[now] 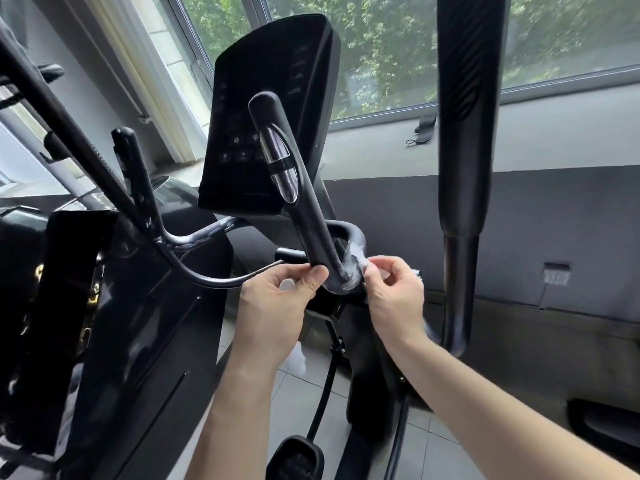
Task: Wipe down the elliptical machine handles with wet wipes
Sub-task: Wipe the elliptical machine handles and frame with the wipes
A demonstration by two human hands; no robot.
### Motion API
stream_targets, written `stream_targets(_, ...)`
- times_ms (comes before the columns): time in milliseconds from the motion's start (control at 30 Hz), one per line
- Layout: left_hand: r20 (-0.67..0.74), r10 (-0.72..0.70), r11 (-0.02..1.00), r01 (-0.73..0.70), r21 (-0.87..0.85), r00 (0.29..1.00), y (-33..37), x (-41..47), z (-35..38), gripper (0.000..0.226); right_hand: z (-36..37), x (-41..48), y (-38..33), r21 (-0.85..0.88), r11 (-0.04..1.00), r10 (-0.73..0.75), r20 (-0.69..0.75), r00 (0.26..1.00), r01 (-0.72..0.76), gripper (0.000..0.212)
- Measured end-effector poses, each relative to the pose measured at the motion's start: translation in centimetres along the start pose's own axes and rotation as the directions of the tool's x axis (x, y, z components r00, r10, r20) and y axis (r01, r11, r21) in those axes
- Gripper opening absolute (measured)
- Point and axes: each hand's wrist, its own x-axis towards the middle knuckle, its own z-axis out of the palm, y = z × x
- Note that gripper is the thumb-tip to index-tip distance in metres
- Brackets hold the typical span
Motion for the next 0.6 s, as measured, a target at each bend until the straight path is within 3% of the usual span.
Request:
stream_targets(167, -0.001, -0.005, 1.000, 0.005, -0.012, 1.000, 0.0, 0.0, 0.0, 0.010, 0.9, 3.0, -0.3, 0.060, 0.994, 0.091, -0.018, 0.996, -0.089, 0.011)
stream_targets(400, -0.003, 0.029, 1.000, -0.029, 0.000, 1.000, -0.4, 0.2, 0.1, 0.009, -0.3, -0.6, -2.0, 0.016, 0.999, 0.046, 0.061, 0.997, -0.047, 0.004)
stream_targets(600, 0.004, -0.011, 1.000, 0.011, -0.006, 1.000, -0.3, 0.2, 0.0, 0.014, 2.6, 5.8, -1.6, -0.028, 0.987, 0.156, -0.075, 0.985, -0.158, 0.008)
